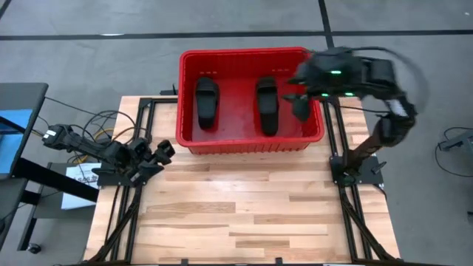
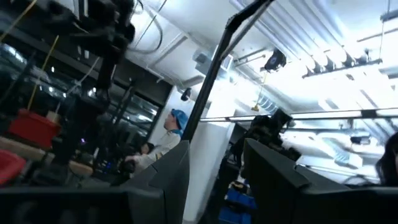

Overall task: Pick and place slides into bin
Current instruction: Return to Home Position

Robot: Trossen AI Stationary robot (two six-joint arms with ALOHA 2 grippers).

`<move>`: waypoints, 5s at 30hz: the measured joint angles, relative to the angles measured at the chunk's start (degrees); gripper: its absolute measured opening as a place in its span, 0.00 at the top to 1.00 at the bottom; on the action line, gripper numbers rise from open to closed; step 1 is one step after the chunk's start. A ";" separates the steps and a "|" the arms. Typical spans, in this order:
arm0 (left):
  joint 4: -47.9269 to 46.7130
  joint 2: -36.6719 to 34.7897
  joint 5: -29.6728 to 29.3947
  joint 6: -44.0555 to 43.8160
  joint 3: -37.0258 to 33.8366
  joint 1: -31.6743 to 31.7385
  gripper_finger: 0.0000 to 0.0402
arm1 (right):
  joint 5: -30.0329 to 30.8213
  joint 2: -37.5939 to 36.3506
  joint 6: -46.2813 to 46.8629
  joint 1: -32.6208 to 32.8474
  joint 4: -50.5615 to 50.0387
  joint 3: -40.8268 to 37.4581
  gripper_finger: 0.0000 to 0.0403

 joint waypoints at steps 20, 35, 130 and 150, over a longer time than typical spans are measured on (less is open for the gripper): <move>-7.78 -8.52 3.90 14.84 0.87 -0.02 0.65 | 1.82 -33.38 -0.54 24.13 40.50 -37.48 0.42; -41.98 -19.16 7.55 12.58 0.89 0.02 0.65 | -11.08 -72.16 3.33 30.47 71.57 -94.47 0.42; -73.52 -18.60 -2.50 16.51 1.07 0.04 0.65 | -7.67 -81.71 13.92 36.59 89.80 -133.87 0.42; -73.57 -18.60 -2.54 16.48 1.05 0.04 0.65 | -7.65 -81.70 13.92 36.59 89.80 -133.90 0.42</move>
